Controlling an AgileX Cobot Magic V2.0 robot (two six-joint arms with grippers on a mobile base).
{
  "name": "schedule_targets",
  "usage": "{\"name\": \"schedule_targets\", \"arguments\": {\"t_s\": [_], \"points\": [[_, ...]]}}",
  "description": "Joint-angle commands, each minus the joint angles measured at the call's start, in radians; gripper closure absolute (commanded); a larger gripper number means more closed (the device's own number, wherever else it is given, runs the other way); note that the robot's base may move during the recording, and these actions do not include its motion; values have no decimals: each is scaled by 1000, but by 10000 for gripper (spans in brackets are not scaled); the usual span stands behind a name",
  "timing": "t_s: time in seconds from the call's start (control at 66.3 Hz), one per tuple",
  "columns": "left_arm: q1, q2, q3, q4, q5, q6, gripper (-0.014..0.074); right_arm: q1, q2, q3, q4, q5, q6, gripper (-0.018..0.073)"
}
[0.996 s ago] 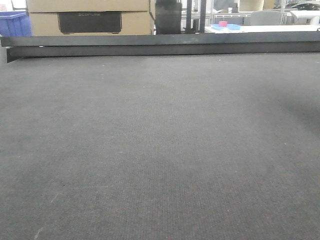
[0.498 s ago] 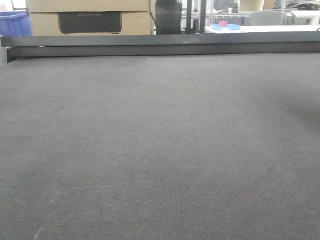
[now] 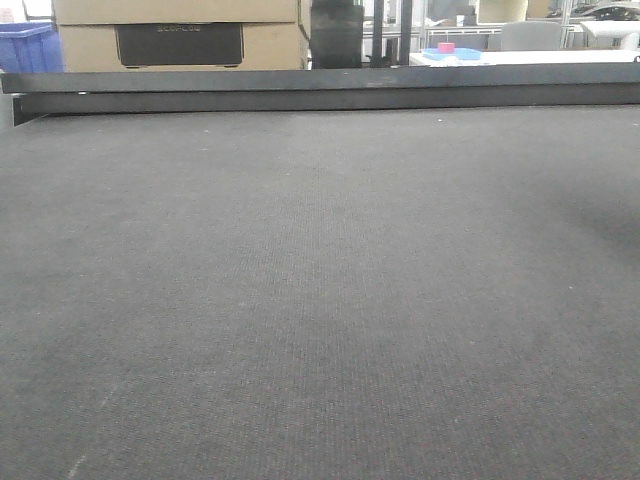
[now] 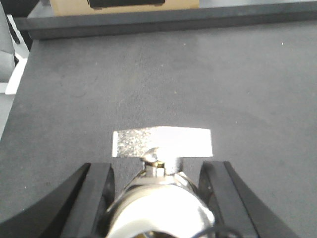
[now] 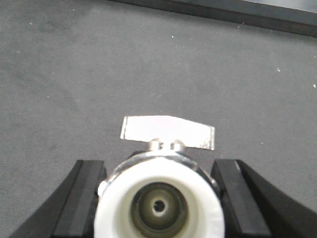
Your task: Place valve from conveyor to right shelf box
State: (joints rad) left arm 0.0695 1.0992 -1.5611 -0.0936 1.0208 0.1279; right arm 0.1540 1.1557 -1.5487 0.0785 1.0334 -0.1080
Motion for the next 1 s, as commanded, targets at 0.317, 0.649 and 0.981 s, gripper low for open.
{"name": "schedule_targets", "arguments": {"t_s": [0.317,0.649,0.981], "points": [[-7,-11,-9,-7,-53,-9,708,1,-15,-17,-11,-73,2,712],[-7,-11,-9,-7,-53,-9,708,1,-15,-17,-11,-73,2,712],[-7,-11,-9,-7,-53,-9,708,1,-15,-17,-11,-75,2,712]]}}
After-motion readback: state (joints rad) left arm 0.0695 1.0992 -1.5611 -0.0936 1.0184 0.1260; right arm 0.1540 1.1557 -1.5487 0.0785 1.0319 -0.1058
